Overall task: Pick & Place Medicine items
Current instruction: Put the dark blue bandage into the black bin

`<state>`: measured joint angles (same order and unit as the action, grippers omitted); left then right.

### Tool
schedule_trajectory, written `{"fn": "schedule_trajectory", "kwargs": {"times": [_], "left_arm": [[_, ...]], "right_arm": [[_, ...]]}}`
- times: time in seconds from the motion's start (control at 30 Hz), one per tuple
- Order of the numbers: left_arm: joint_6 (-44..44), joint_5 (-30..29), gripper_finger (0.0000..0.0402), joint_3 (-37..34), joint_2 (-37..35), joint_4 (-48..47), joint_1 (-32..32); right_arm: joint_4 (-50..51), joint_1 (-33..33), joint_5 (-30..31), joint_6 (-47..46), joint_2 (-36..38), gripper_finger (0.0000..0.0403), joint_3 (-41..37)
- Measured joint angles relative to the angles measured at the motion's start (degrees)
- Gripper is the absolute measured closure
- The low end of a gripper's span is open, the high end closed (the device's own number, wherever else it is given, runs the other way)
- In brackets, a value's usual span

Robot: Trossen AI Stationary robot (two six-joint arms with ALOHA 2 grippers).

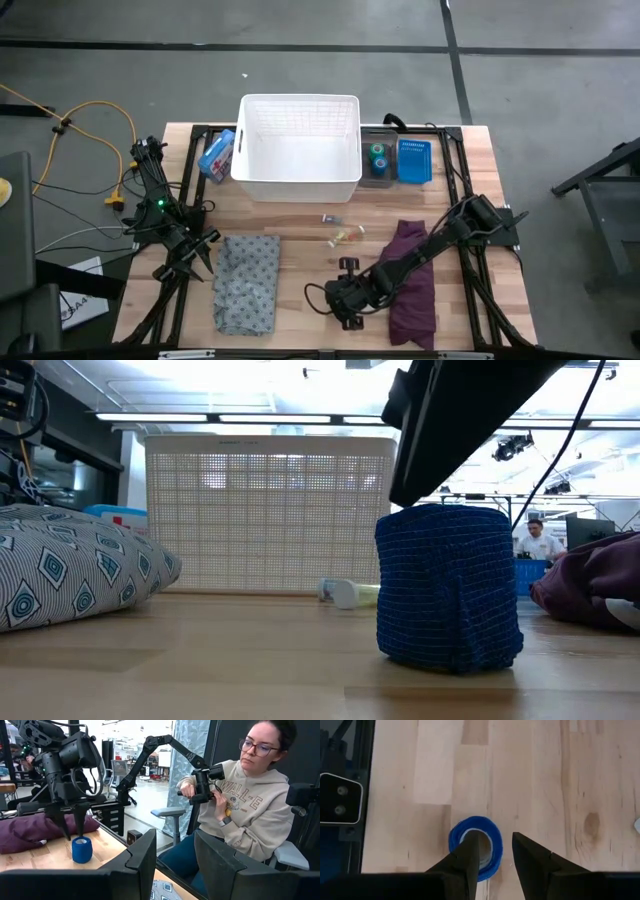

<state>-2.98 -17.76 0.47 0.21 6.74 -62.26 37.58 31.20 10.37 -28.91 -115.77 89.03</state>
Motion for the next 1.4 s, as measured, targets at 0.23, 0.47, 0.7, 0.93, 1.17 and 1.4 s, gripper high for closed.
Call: {"fn": "schedule_trajectory", "kwargs": {"times": [0.23,0.47,0.7,0.93,1.17,1.4], "left_arm": [[0.0,0.0,0.0274,0.0,0.0,0.0,0.0],[0.0,0.0,0.0274,0.0,0.0,0.0,0.0],[0.0,0.0,0.0274,0.0,0.0,0.2,0.0],[0.0,0.0,0.0274,0.0,0.0,0.2,0.0],[0.0,0.0,0.0274,0.0,0.0,0.2,0.0],[0.0,0.0,0.0274,0.0,0.0,0.2,0.0]], "right_arm": [[-0.2,0.0,-0.1,0.0,-0.5,0.0298,0.0],[1.5,-0.1,-1.5,-1.6,-1.9,0.0298,-0.1],[1.0,-0.3,-3.4,-2.6,-3.4,0.0298,0.0],[1.1,-0.5,-4.5,-2.6,-3.9,0.0298,0.0],[1.2,-0.5,-4.5,-2.4,-3.9,0.0321,-0.1],[1.2,-0.5,-4.4,-2.4,-3.8,0.0363,-0.1]]}}
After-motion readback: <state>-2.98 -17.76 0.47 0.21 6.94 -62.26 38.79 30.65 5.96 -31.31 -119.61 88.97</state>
